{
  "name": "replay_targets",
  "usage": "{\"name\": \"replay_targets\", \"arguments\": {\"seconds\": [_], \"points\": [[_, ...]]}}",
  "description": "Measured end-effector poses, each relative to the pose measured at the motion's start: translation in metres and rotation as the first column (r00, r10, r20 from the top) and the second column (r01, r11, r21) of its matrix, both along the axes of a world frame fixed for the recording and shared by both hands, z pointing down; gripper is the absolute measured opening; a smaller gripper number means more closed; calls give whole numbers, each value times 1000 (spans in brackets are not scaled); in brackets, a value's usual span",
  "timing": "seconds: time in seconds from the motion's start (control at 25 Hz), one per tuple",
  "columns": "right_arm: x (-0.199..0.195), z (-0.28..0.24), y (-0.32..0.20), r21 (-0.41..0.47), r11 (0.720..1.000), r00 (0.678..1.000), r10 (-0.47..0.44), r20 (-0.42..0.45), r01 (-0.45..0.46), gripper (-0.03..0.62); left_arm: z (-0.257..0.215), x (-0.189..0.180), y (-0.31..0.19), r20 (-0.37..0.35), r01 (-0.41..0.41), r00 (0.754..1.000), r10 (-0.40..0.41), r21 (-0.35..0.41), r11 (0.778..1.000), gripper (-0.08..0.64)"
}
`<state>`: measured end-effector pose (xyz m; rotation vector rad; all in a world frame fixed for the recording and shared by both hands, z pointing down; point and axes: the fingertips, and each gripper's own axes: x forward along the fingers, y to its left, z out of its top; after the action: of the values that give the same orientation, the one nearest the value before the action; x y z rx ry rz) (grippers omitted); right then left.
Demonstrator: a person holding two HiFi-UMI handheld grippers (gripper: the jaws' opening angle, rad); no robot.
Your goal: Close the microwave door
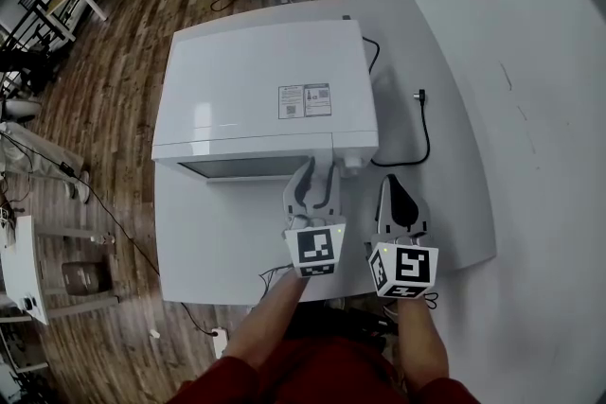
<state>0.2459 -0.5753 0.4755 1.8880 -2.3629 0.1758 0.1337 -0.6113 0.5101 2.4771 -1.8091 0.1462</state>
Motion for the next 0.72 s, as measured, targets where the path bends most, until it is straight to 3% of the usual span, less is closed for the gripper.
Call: {"name": "replay_targets", "arguments": {"seconds": [0.36, 0.72], "points": [[-1, -8, 18, 10, 1000, 1000, -3, 1, 3, 25, -9, -2, 14, 9, -17, 1000, 17, 12, 1000, 149], [-13, -36, 51, 73, 997, 999, -39, 22, 38, 25, -47, -26, 58, 6, 26, 1000, -27, 77, 997, 149]]}}
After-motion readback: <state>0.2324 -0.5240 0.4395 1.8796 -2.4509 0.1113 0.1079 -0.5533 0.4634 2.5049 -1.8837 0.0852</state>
